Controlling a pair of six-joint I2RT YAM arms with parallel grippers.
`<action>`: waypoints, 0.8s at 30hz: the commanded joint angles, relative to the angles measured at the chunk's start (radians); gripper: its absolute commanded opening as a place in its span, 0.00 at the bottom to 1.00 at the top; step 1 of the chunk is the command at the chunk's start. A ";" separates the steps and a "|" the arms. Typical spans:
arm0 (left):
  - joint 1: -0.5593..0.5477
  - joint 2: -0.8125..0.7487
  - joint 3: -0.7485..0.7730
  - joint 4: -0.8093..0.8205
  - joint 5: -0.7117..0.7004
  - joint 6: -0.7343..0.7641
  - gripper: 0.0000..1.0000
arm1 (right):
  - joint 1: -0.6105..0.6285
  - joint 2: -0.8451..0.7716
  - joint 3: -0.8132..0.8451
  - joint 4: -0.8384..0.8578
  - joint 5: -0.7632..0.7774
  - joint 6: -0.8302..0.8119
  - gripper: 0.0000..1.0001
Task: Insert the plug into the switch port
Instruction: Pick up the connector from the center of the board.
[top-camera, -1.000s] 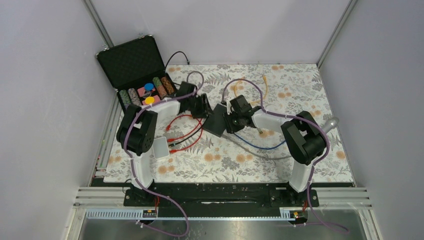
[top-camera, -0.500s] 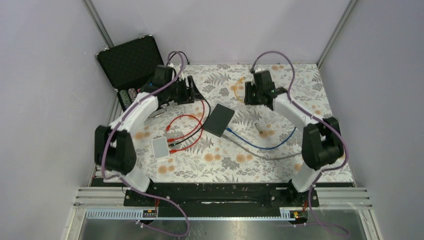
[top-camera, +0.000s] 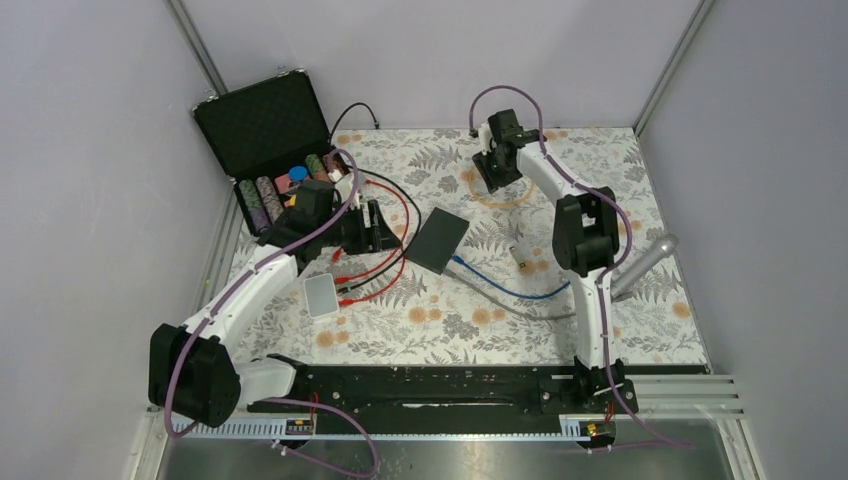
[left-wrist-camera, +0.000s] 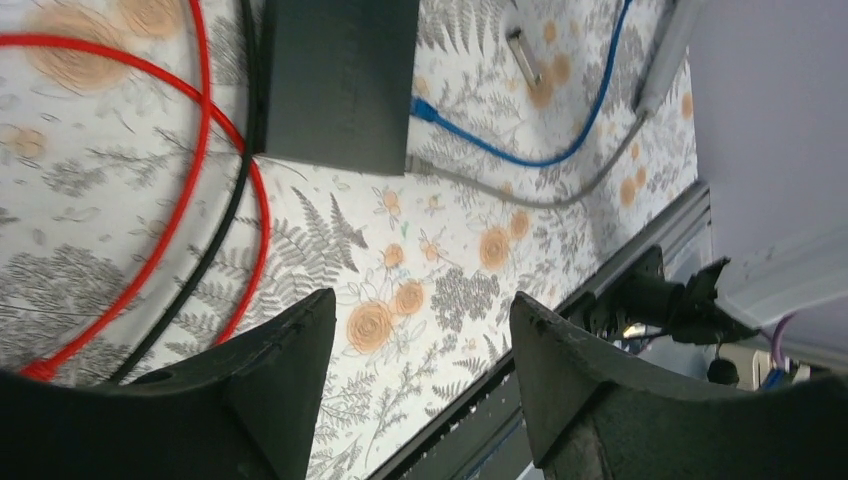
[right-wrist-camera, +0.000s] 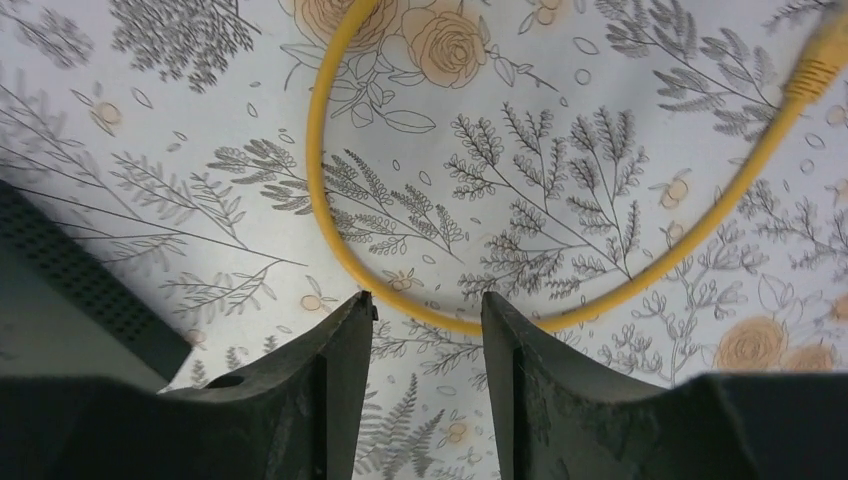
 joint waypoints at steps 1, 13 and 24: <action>-0.052 -0.044 -0.052 0.030 0.013 0.013 0.64 | 0.000 0.106 0.165 -0.208 -0.015 -0.251 0.51; -0.081 -0.075 0.011 -0.070 -0.022 0.049 0.64 | -0.014 0.239 0.290 -0.392 -0.142 -0.481 0.49; -0.082 -0.076 -0.022 -0.023 0.001 0.013 0.64 | -0.016 0.212 0.236 -0.493 -0.133 -0.526 0.38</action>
